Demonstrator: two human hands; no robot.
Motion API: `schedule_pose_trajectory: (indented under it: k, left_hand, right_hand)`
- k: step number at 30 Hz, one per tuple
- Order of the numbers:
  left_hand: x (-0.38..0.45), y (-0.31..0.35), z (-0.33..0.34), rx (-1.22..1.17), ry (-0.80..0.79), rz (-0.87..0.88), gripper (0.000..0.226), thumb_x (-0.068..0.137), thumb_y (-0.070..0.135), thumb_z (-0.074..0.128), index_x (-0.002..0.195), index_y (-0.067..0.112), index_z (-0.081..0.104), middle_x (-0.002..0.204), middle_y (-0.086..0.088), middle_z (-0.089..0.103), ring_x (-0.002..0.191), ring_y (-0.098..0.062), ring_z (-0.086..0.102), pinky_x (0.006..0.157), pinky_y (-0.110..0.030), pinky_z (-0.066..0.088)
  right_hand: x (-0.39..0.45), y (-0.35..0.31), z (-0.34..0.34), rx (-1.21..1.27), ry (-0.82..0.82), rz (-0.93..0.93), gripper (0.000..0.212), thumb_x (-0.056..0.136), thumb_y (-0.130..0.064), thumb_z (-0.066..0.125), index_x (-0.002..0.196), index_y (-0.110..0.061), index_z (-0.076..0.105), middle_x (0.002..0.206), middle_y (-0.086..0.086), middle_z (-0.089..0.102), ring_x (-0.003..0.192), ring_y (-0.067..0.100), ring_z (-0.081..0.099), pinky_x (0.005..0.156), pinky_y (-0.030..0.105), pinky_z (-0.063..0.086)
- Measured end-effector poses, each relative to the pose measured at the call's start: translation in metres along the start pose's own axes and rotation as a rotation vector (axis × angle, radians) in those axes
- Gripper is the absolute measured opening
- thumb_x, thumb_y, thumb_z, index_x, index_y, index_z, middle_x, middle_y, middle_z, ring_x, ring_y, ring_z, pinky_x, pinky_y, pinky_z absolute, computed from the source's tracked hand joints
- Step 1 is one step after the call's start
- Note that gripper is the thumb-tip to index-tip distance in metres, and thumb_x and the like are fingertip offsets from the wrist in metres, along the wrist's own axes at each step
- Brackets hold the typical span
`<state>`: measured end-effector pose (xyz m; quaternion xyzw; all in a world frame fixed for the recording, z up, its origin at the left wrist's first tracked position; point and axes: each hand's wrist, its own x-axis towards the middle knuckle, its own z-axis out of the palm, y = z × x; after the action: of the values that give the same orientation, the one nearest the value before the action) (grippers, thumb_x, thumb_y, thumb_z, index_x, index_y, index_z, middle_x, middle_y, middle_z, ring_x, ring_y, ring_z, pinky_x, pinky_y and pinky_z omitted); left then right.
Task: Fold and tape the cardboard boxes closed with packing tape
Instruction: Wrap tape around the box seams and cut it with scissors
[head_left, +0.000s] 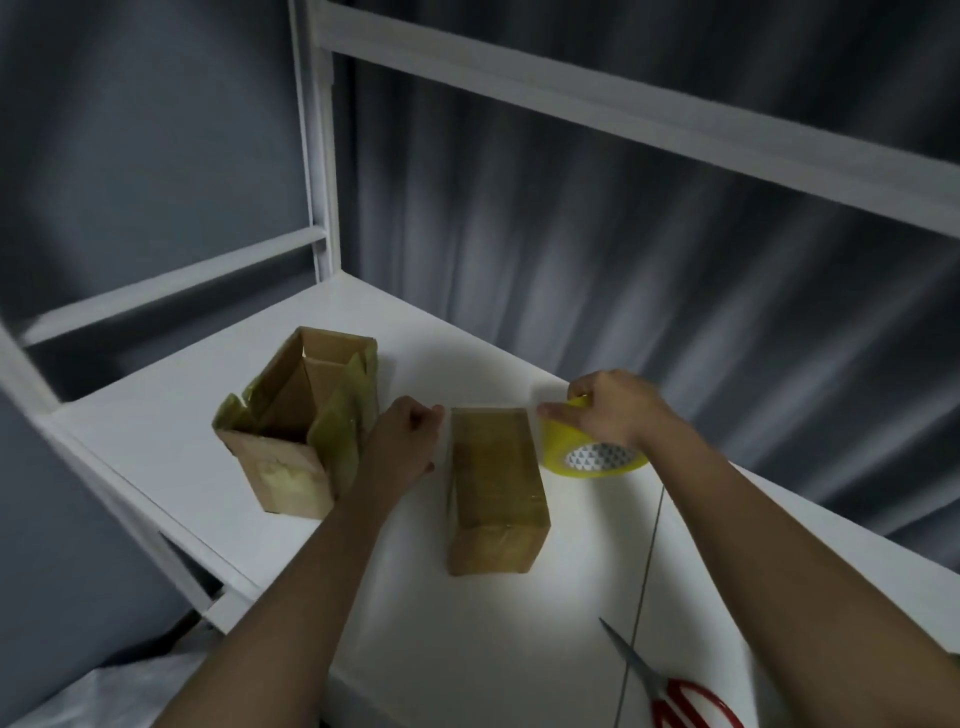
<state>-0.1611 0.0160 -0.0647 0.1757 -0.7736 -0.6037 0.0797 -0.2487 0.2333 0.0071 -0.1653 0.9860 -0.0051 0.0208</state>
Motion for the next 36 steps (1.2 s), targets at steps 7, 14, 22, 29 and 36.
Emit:
schedule_pose_trajectory:
  k: [7, 14, 22, 29, 36]
  left_hand:
    - [0.004, -0.007, 0.000, -0.071, 0.003, -0.057, 0.022, 0.095, 0.026, 0.052, 0.078, 0.013, 0.049, 0.076, -0.007, 0.052, 0.067, -0.018, 0.051, 0.065, -0.035, 0.055]
    - [0.008, -0.012, 0.001, -0.117, 0.010, -0.081, 0.022, 0.095, 0.024, 0.054, 0.079, 0.010, 0.051, 0.074, -0.006, 0.053, 0.065, -0.016, 0.051, 0.057, -0.028, 0.050]
    - [0.010, -0.028, 0.018, -0.271, -0.090, -0.268, 0.023, 0.095, 0.027, 0.055, 0.080, 0.008, 0.055, 0.074, -0.003, 0.056, 0.058, -0.015, 0.050, 0.055, -0.029, 0.053]
    - [0.020, -0.047, 0.016, 0.397, -0.171, -0.106, 0.029, 0.092, 0.047, 0.048, 0.087, 0.018, 0.046, 0.077, -0.004, 0.057, 0.065, -0.025, 0.057, 0.059, -0.029, 0.044]
    - [-0.002, -0.007, 0.029, 0.294, 0.011, 0.321, 0.044, 0.101, 0.015, 0.035, 0.144, 0.011, 0.031, 0.148, -0.010, 0.035, 0.138, -0.025, 0.030, 0.116, -0.037, 0.023]
  right_hand:
    - [0.012, -0.005, 0.006, -0.115, -0.022, -0.077, 0.067, 0.085, -0.074, 0.037, 0.122, -0.025, 0.062, 0.112, 0.003, 0.065, 0.091, 0.021, 0.059, 0.078, 0.029, 0.041]
    - [0.019, -0.004, 0.013, -0.137, -0.069, -0.088, 0.069, 0.083, -0.077, 0.035, 0.116, -0.025, 0.064, 0.106, 0.004, 0.066, 0.093, 0.022, 0.058, 0.081, 0.032, 0.037]
    - [0.020, 0.003, 0.034, 0.002, -0.082, -0.037, 0.069, 0.081, -0.079, 0.030, 0.112, -0.028, 0.066, 0.105, 0.002, 0.067, 0.093, 0.020, 0.057, 0.086, 0.032, 0.042]
    - [0.017, 0.002, 0.037, 0.097, -0.110, -0.009, 0.064, 0.083, -0.076, 0.034, 0.106, -0.027, 0.068, 0.107, 0.004, 0.066, 0.093, 0.019, 0.052, 0.088, 0.033, 0.037]
    - [0.014, -0.003, 0.035, 0.074, -0.107, -0.022, 0.065, 0.085, -0.075, 0.032, 0.113, -0.027, 0.066, 0.115, 0.005, 0.065, 0.103, 0.023, 0.056, 0.094, 0.035, 0.038]
